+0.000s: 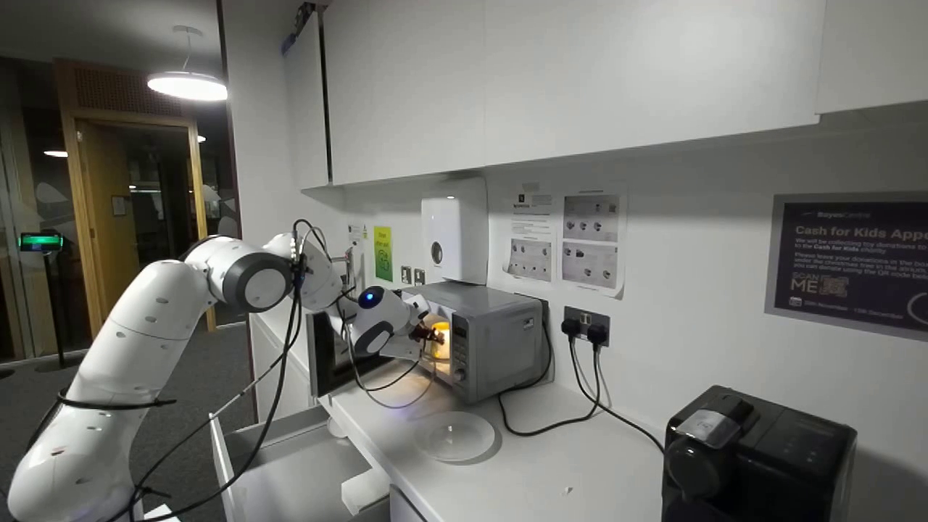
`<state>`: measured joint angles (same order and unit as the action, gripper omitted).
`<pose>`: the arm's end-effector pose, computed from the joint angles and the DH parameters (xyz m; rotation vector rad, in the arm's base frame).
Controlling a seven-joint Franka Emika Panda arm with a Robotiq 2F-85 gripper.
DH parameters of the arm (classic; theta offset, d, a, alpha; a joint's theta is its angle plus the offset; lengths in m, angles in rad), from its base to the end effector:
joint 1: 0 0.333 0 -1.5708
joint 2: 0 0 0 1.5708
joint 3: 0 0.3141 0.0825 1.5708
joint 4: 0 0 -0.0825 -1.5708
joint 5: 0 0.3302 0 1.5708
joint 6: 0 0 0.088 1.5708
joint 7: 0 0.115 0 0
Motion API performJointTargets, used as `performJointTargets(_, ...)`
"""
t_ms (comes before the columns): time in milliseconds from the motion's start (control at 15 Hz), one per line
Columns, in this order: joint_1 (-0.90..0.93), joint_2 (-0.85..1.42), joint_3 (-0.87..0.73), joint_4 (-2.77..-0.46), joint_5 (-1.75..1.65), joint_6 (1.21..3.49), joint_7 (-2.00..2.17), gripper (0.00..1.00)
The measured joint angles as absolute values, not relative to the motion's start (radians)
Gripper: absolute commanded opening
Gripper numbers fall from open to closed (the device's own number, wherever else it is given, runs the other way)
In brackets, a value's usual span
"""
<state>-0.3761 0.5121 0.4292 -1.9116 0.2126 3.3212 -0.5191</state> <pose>0.6464 -0.0321 0.3872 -2.7782 -0.2660 -1.4169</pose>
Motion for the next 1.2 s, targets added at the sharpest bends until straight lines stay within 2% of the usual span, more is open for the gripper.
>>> performJointTargets(267,-0.369,0.509,0.424,-1.912,0.213,3.347,-0.519,0.98)
performJointTargets(333,-0.366,0.509,0.420,-1.912,0.213,3.355,-0.519,0.96)
performJointTargets(400,-0.363,0.509,0.419,-1.912,0.213,3.361,-0.519,0.71)
performJointTargets(467,-0.362,0.509,0.418,-1.912,0.213,3.365,-0.519,0.71)
performJointTargets(533,-0.362,0.509,0.418,-1.912,0.213,3.367,-0.519,0.65)
performJointTargets(1067,-0.360,0.508,0.418,-1.912,0.213,3.382,-0.519,0.04)
performJointTargets(1200,-0.360,0.508,0.418,-1.912,0.213,3.382,-0.519,0.02)
